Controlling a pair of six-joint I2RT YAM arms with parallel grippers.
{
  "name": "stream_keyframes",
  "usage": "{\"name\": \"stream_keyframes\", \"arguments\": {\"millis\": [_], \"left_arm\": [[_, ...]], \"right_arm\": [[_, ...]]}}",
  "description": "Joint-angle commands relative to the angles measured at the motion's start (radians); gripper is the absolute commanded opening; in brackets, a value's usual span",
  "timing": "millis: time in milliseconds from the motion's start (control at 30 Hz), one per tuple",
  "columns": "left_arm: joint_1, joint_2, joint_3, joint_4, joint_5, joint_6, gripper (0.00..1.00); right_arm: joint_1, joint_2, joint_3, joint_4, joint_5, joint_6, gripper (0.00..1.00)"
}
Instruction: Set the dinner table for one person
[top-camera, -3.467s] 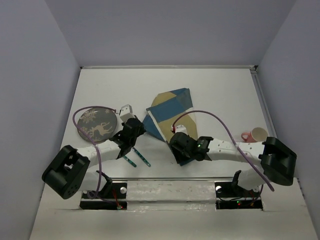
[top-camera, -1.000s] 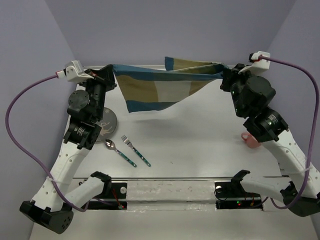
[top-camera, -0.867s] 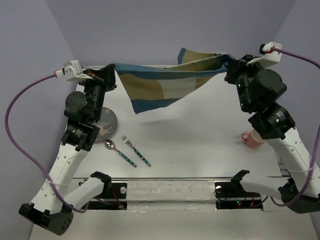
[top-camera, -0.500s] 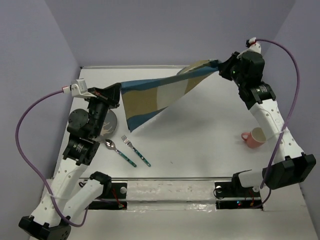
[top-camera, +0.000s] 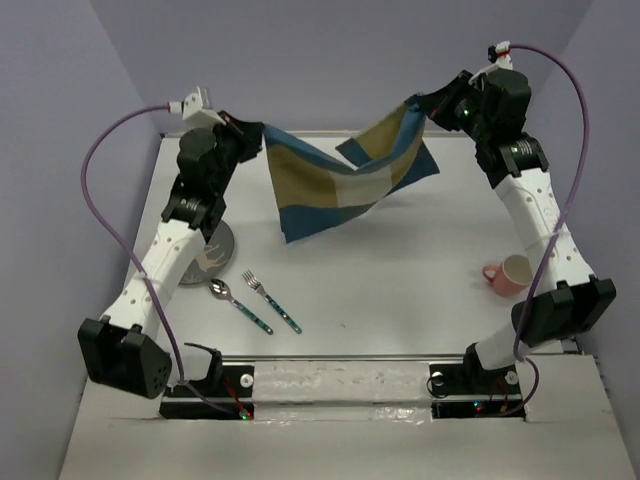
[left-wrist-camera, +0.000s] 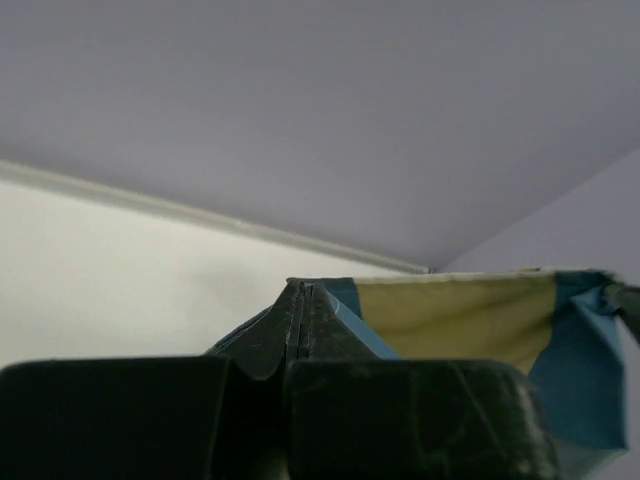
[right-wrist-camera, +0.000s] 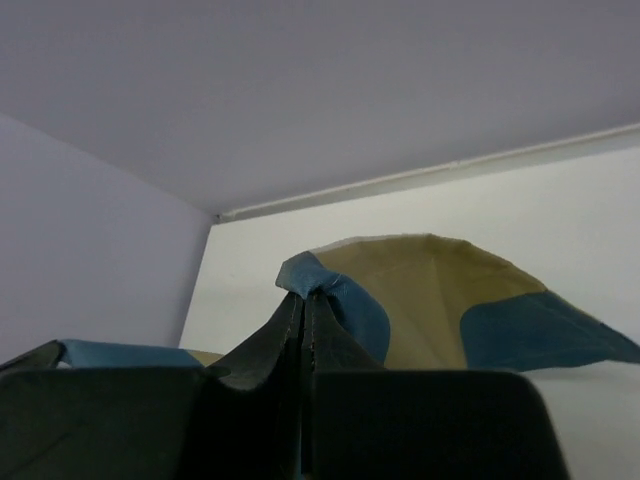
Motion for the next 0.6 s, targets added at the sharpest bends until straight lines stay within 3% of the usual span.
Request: {"name": "stream_keyframes", "arguments": {"millis": [0,267,433,567], "left_arm": [[0.017,-0.038,0.268,0.065,0.04,0.04,0.0],[0.018,-0.297,0.04,0.114,-0.093,0.058,0.0],[0.018,-0.429,-0.107,0.145,-0.175,0.029,0.0],[0.018,-0.459,-0.169,0.175,-0.156,0.007,0.0]], "right_arm": [[-0.019,-0.054,0.15,0.113,-0.017,-0.027,0.0],[-0.019,-0.433,-0.23,0.181,0.101,-0.084,0.0],[-0.019,-0.571,-0.343,0.131,0.072,-0.041,0.0],[-0.019,-0.607,-0.383,0.118,0.046,-0.004,0.0]]}}
